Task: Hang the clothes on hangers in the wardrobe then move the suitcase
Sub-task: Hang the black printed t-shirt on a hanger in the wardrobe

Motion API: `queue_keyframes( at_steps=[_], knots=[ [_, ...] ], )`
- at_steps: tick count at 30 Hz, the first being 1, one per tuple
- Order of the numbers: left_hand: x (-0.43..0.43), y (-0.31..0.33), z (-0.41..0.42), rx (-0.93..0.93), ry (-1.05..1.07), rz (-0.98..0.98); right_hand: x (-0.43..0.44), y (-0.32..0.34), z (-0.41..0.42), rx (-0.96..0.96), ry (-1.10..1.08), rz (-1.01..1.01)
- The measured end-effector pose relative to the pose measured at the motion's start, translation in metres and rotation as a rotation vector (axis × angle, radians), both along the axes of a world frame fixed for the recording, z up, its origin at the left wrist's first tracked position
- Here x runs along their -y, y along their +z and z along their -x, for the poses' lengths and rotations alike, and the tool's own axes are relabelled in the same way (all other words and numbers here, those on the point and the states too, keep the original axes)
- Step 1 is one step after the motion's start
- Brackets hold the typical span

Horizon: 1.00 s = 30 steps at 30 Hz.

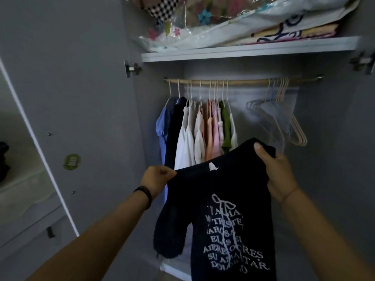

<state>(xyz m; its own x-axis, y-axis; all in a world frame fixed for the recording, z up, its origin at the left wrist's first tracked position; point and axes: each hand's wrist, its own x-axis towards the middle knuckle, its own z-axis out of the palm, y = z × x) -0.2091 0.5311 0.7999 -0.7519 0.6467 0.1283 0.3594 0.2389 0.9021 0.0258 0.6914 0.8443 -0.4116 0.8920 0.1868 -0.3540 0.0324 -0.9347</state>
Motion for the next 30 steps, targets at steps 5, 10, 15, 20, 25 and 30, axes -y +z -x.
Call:
queue_keyframes(
  at_steps=[5,10,15,20,25,30],
  knots=[
    [-0.036,-0.007,0.008,0.099,0.05,-0.03,-0.021,-0.006,0.006,0.008,0.001,-0.037],
    [-0.072,0.006,0.016,0.237,0.042,-0.23,-0.045,-0.012,0.013,-0.005,-0.008,-0.085],
    [-0.103,0.016,0.037,0.59,-0.186,-0.373,-0.083,-0.024,0.021,0.219,-0.041,-0.279],
    [-0.131,0.046,0.053,0.748,-0.418,-0.316,-0.102,-0.033,0.031,0.194,-0.039,-0.214],
    [-0.158,0.077,0.063,0.844,-0.525,-0.283,-0.115,-0.033,0.034,0.19,-0.092,-0.194],
    [-0.18,0.1,0.055,0.978,-0.653,-0.216,-0.122,-0.028,0.032,0.286,-0.045,-0.177]
  ],
)
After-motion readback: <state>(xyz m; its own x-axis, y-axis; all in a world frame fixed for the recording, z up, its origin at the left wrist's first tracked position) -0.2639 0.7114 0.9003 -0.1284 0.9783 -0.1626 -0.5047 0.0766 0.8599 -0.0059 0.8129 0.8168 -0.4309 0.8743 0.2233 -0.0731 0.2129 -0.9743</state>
